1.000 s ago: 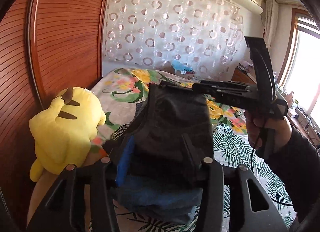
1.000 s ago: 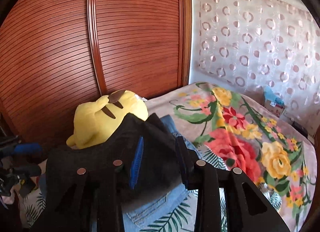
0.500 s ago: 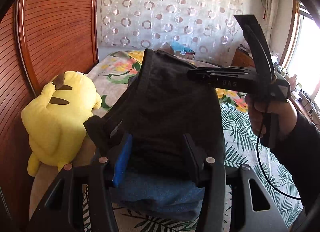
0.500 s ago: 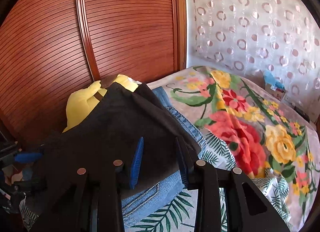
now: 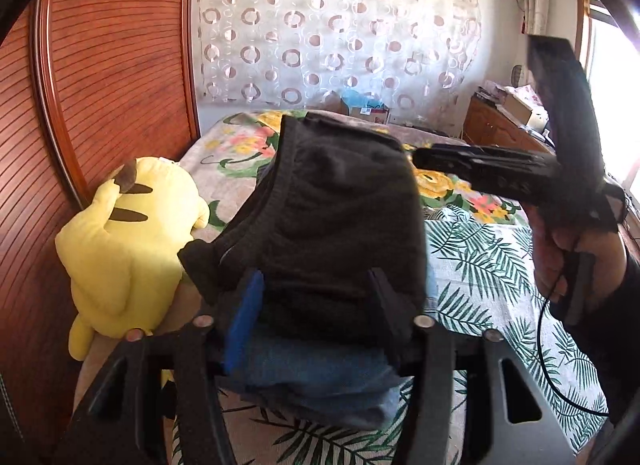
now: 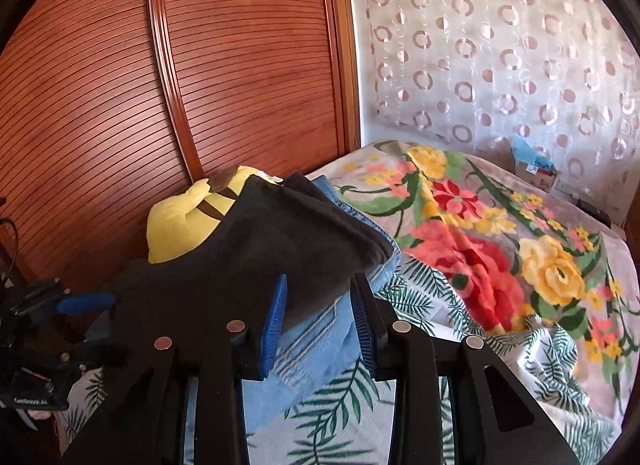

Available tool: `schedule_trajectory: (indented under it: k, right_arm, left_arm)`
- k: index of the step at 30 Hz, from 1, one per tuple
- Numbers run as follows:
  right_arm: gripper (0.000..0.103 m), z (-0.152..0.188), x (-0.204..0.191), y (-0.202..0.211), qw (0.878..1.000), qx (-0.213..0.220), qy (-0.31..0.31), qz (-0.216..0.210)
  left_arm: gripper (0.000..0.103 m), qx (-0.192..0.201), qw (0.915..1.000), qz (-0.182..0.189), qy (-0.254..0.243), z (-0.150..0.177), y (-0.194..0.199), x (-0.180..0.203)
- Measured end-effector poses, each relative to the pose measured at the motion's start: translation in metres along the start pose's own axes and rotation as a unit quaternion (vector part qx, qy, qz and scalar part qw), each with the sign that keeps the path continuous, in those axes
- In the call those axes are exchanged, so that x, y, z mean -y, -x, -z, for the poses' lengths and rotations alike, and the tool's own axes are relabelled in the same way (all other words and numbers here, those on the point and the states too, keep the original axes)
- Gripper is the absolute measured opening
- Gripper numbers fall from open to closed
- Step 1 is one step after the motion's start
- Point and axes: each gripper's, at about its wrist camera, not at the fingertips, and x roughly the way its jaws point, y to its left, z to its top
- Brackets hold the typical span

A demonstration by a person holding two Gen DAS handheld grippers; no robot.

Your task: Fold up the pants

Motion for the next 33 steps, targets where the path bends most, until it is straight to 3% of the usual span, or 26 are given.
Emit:
schedule_trajectory:
  k: [3, 5, 12, 28, 33]
  right_arm:
    - [0.034, 0.009, -0.009, 0.023, 1.000, 0.010, -0.004, 0.004]
    - [0.034, 0.015, -0.014, 0.039, 1.000, 0.015, -0.007, 0.006]
    - [0.034, 0.040, -0.033, 0.088, 0.999, 0.027, -0.013, 0.026]
    - [0.034, 0.104, -0.080, 0.205, 0.992, 0.061, -0.042, 0.099]
    - [0.041, 0.125, -0.105, 0.237, 0.987, 0.074, -0.055, 0.134]
  left_arm:
    - [0.062, 0.007, 1.0000, 0.002, -0.006, 0.001, 0.010, 0.004]
    - [0.076, 0.015, 0.9998, 0.005, -0.008, 0.002, 0.019, 0.007]
    - [0.088, 0.034, 0.9989, 0.016, -0.026, 0.004, 0.048, 0.024]
    - [0.088, 0.067, 0.9951, 0.042, -0.060, 0.028, 0.097, 0.075]
    - [0.088, 0.068, 0.9947, 0.048, -0.059, 0.036, 0.102, 0.088]
